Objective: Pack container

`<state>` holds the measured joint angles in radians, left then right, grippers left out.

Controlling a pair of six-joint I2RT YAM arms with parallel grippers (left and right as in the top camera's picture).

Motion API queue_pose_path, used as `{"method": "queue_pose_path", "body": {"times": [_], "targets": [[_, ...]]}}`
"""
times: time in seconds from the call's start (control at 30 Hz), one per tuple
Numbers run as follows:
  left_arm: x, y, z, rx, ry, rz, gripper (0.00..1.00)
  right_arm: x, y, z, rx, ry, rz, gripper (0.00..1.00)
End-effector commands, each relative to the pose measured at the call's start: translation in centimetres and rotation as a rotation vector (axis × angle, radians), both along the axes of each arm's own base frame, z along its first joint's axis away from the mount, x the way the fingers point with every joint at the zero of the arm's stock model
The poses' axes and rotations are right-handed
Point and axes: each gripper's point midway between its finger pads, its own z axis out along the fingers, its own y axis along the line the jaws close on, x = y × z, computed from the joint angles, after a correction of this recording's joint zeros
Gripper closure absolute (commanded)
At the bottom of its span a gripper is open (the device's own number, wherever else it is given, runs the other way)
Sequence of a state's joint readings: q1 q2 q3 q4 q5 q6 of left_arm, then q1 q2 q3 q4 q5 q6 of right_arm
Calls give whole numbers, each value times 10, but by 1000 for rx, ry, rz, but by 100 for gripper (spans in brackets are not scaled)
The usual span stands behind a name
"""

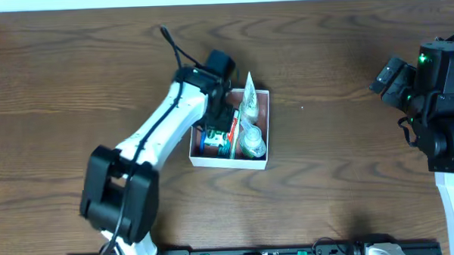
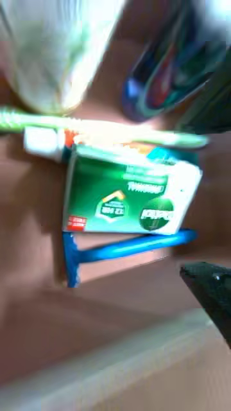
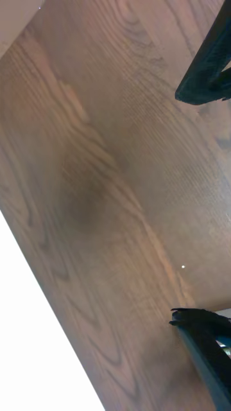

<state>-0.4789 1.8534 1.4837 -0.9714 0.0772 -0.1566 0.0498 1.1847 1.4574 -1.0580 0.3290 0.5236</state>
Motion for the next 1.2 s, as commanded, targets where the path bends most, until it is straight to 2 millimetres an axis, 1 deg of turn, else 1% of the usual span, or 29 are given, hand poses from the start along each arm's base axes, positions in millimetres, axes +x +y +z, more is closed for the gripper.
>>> {"method": "queue_pose_path", "body": {"times": [0.0,0.07,0.13,0.17,0.2,0.27,0.3,0.33,0.4,0.47,0.53,0.6,0.67,0.77,1.17], "targets": [[17,3,83,-58,-199,14,35,0,-3,2,8,-7,-19,1],[20,20,118,-33,-292,48,34,0,-3,2,8,-8,-19,1],[22,49,161,3,-413,113,30,0,-3,2,8,-7,-19,1],[21,63,179,14,-465,146,20,0,-3,2,8,-8,-19,1],[19,79,199,19,-520,186,1,0,-3,2,8,-7,-19,1],[10,108,229,13,-607,261,2,0,-3,2,8,-7,-19,1],[4,121,241,7,-640,295,2,0,-3,2,8,-8,-19,1],[-5,137,256,2,-683,339,2,0,-3,2,8,-7,-19,1],[-19,159,274,0,-738,398,2,0,-3,2,8,-7,-19,1],[-32,175,289,-2,-787,446,2,0,-3,2,8,-7,-19,1],[-42,185,299,-4,-823,475,2,0,-3,2,8,-8,-19,1],[-49,189,306,-9,-849,486,2,0,-3,2,8,-7,-19,1],[-52,189,310,-15,-864,487,2,0,-3,2,8,-7,-19,1],[-49,188,316,-24,-891,489,2,0,-3,2,8,-7,-19,1],[-48,188,314,-21,-881,488,2,0,-3,2,8,-7,-19,1]]}}
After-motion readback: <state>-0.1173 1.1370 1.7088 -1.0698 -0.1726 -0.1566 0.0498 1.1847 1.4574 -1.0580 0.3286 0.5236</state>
